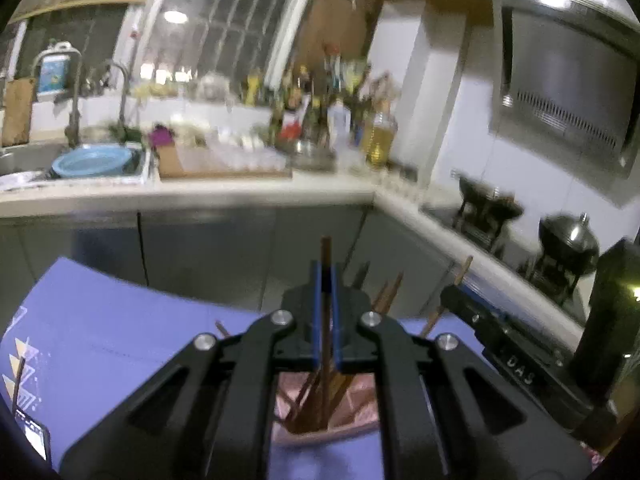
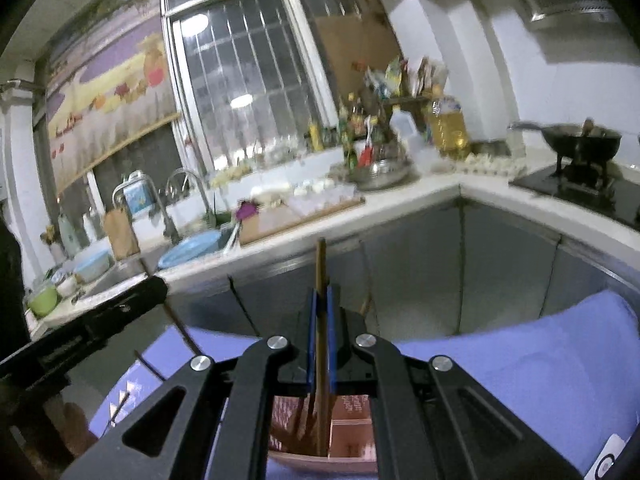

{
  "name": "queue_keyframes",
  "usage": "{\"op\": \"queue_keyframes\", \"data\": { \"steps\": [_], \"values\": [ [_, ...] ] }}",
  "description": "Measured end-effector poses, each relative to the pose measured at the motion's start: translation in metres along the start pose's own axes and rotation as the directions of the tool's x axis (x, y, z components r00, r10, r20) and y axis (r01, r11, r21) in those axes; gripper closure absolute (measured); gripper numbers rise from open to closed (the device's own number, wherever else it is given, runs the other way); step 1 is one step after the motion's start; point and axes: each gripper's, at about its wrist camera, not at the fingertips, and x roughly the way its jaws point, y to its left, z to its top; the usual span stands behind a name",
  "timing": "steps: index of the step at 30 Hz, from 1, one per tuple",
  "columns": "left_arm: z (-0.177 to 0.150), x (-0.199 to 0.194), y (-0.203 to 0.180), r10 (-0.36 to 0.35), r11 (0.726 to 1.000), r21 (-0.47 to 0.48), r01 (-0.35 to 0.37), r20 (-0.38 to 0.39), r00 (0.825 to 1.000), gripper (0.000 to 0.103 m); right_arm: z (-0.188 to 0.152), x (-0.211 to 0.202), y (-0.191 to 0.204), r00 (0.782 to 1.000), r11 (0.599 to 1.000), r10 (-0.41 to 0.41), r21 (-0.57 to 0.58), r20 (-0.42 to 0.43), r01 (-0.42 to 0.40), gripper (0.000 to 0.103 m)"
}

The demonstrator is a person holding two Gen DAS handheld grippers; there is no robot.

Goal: Organize utensils

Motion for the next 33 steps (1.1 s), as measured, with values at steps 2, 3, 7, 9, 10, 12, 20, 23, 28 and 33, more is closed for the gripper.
{"op": "queue_keyframes", "data": {
  "steps": [2, 3, 7, 9, 10, 12, 20, 23, 28, 33],
  "values": [
    [-0.011, 0.016, -0.004, 0.014, 1.0, 0.017, -0.012, -0.084, 0.996, 0.098, -0.006, 0.008, 0.003, 0.998, 1.0, 0.01, -0.005, -0.059, -0.01, 0.097],
    [-0.019, 0.026, -0.005, 0.021, 1.0, 0.026, -0.018, -0.139, 0.99, 0.098, -0.01, 0.013, 0.004, 0.995, 1.0, 0.014, -0.008, -0.098, -0.015, 0.096],
    [-0.037, 0.03, -0.001, 0.034, 0.999, 0.024, -0.03, -0.199, 0.979, 0.098, -0.021, 0.008, 0.004, 0.991, 0.999, 0.029, 0.026, -0.131, -0.026, 0.095],
    [-0.04, 0.02, 0.003, 0.029, 1.0, 0.011, -0.028, -0.187, 0.982, 0.097, -0.025, -0.006, 0.002, 0.994, 0.998, 0.04, 0.052, -0.101, -0.035, 0.09],
    [-0.041, 0.013, 0.006, 0.026, 1.0, 0.003, -0.026, -0.18, 0.983, 0.097, -0.026, -0.014, 0.001, 0.995, 0.997, 0.043, 0.067, -0.089, -0.037, 0.085],
    [-0.043, -0.002, 0.01, 0.025, 1.0, -0.01, -0.027, -0.16, 0.987, 0.097, -0.031, -0.028, -0.001, 0.996, 0.994, 0.051, 0.097, -0.069, -0.044, 0.074],
    [-0.069, -0.066, 0.023, 0.025, 1.0, -0.016, -0.026, -0.099, 0.995, 0.096, -0.104, -0.071, -0.014, 0.984, 0.959, 0.126, 0.269, -0.126, -0.089, 0.055],
    [-0.089, -0.08, 0.028, 0.029, 0.999, -0.015, -0.031, -0.114, 0.993, 0.096, -0.14, -0.077, -0.015, 0.969, 0.937, 0.154, 0.34, -0.194, -0.081, 0.054],
    [-0.127, -0.09, 0.03, 0.034, 0.999, 0.015, -0.031, -0.182, 0.983, 0.094, -0.185, -0.093, -0.017, 0.951, 0.903, 0.183, 0.424, -0.248, -0.063, 0.053],
    [-0.164, -0.089, 0.02, 0.055, 0.997, 0.067, -0.038, -0.269, 0.962, 0.07, -0.21, -0.114, -0.019, 0.951, 0.889, 0.171, 0.456, -0.259, -0.036, 0.045]
  ]
}}
